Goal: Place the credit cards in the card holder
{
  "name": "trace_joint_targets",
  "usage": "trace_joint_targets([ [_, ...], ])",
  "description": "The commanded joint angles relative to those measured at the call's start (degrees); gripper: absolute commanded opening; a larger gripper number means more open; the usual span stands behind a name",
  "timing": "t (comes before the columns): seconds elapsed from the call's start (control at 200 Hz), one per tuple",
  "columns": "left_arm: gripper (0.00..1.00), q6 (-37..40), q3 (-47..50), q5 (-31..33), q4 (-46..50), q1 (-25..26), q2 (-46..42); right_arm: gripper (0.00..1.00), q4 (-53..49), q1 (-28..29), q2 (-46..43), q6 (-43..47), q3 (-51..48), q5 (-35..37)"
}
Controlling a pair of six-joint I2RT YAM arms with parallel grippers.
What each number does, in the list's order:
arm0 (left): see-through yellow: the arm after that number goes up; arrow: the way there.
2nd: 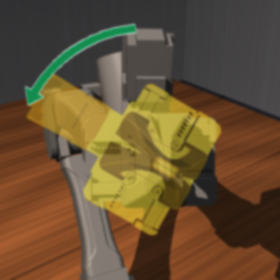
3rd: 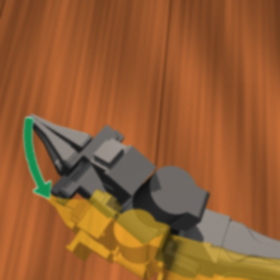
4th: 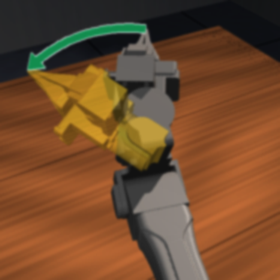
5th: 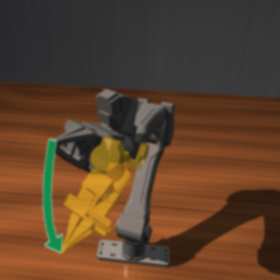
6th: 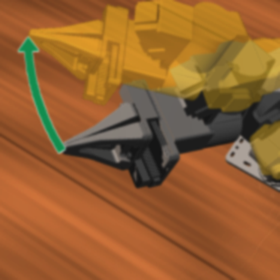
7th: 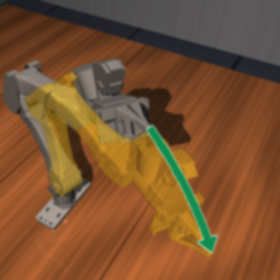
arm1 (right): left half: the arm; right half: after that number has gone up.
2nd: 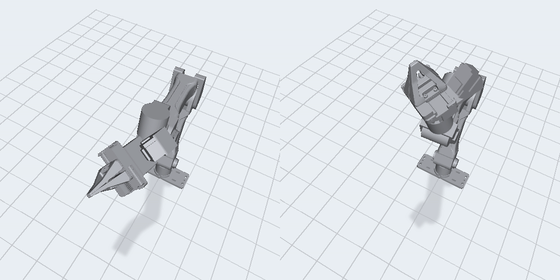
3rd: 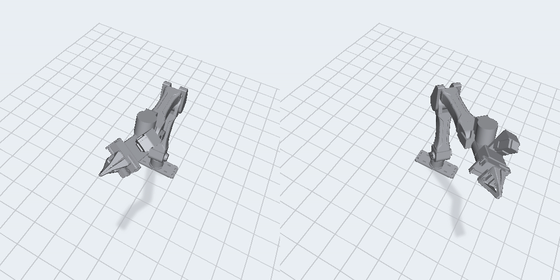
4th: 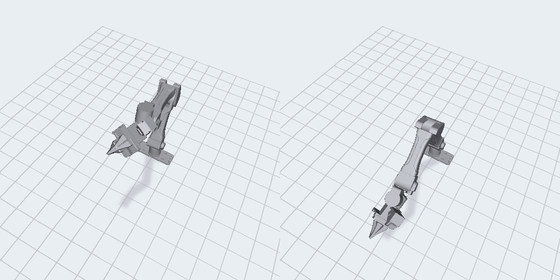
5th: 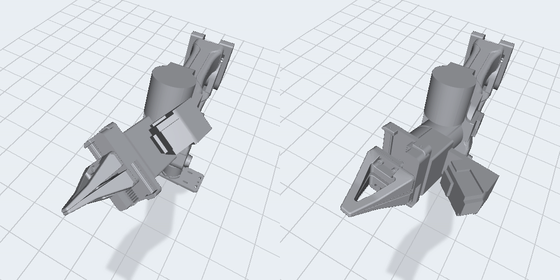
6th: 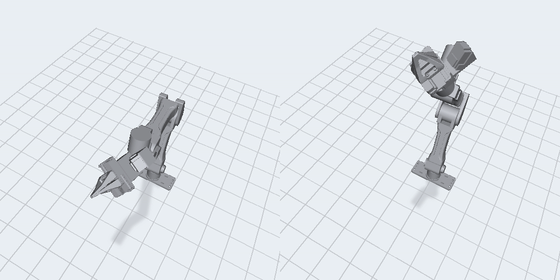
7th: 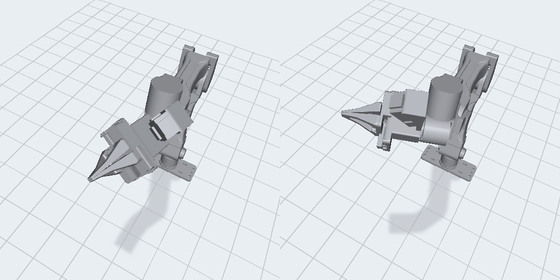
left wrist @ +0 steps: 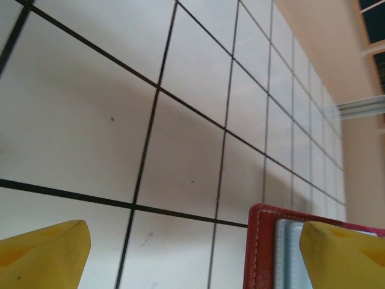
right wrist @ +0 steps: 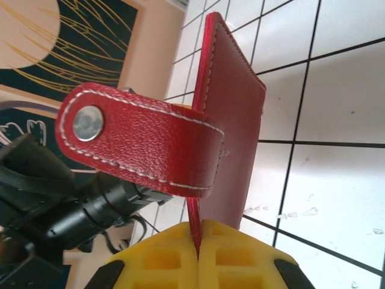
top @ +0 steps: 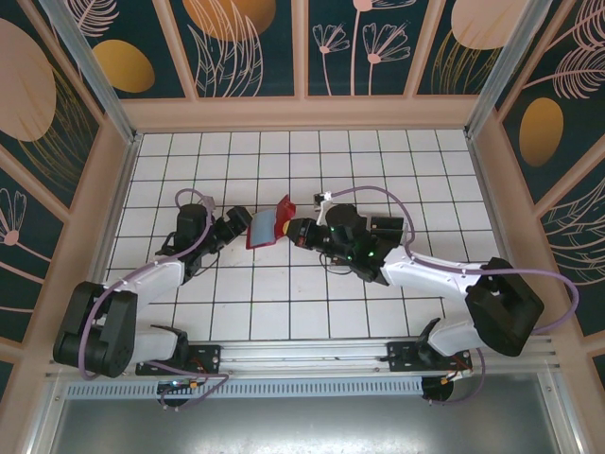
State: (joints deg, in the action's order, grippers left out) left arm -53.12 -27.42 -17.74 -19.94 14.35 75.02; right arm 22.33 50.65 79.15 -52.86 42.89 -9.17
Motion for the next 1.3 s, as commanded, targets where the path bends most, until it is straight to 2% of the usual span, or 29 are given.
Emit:
trace_joint_targets([
  [0.0, 0.9, -5.18, 0.96, -4.79, -8.34, -0.39, 0.98, 0.0, 5.5, -0.25, -1.56, -2.32, -0.88, -2.49],
  [0.195, 0.9, -11.23, 1.14, -8.65, -15.92, -0.38, 2.56, 0.0, 7.1, -0.21, -0.12, -3.01, -1.27, -3.13],
  [0.345, 0.9, -13.77, 1.44, -10.62, -18.84, -0.37, 2.58, 0.0, 12.02, -0.59, 2.47, -4.09, -2.75, -4.03],
  [0.556, 0.9, -14.56, 1.67, -11.75, -19.18, -0.31, 0.43, 0.0, 20.3, -1.73, 7.19, -6.9, -5.56, -6.2],
  [0.861, 0.89, -13.94, 2.25, -11.58, -17.23, -0.03, -2.3, 0.0, 25.85, -1.88, 16.91, -8.79, -5.24, -8.12],
  [1.121, 0.89, -13.59, 3.89, -9.09, -18.33, 5.1, 0.67, 0.0, 28.2, 0.09, 24.99, -10.66, -2.73, -9.37],
  [1.296, 0.88, -13.99, 4.17, -8.02, -20.74, 8.04, 4.04, 0.0, 28.98, 0.5, 25.96, -11.56, -4.87, -8.42],
])
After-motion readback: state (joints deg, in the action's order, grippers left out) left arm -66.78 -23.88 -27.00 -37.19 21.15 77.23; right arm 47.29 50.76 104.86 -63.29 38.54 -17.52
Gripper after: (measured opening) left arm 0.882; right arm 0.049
